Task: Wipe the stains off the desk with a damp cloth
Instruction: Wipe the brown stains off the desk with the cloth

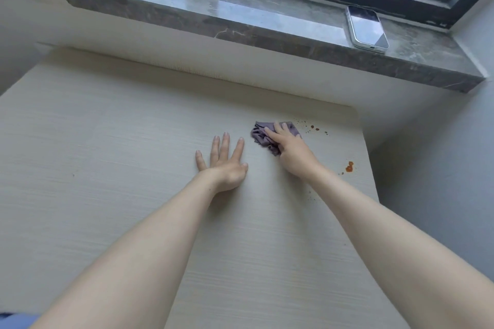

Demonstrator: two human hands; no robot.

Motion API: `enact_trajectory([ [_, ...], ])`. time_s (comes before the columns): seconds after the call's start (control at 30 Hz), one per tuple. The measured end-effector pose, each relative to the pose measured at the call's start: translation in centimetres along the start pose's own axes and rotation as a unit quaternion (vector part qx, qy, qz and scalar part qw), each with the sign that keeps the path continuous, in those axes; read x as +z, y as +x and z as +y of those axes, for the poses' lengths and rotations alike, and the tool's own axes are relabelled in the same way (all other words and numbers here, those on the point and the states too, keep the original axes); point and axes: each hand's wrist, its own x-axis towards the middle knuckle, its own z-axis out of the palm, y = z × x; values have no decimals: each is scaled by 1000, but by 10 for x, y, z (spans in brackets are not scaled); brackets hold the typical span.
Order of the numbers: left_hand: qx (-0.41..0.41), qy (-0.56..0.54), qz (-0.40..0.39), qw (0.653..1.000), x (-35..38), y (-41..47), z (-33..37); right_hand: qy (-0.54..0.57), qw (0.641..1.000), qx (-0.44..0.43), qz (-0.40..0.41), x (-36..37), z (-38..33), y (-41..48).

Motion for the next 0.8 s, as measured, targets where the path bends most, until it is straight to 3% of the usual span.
enact_trajectory([
  [0.13,-3,7,6,1000,2,0,1,-30,994,96,53,2,-16,18],
  [0.23,-4,23,10,1000,3,-2,0,-26,998,48,29,13,-25,5],
  [0.4,115,217,117,962,-1,-7,-5,-41,997,45,38,3,-3,14],
  [0.5,73,156,142,975,-17,19,4,-21,996,66,53,5,-12,26],
  [0.6,6,90,140,986,-31,56,17,-6,999,34,20,6,-5,21],
  [0.8,5,49,164,985,-20,90,28,-34,998,18,44,-6,14,43],
])
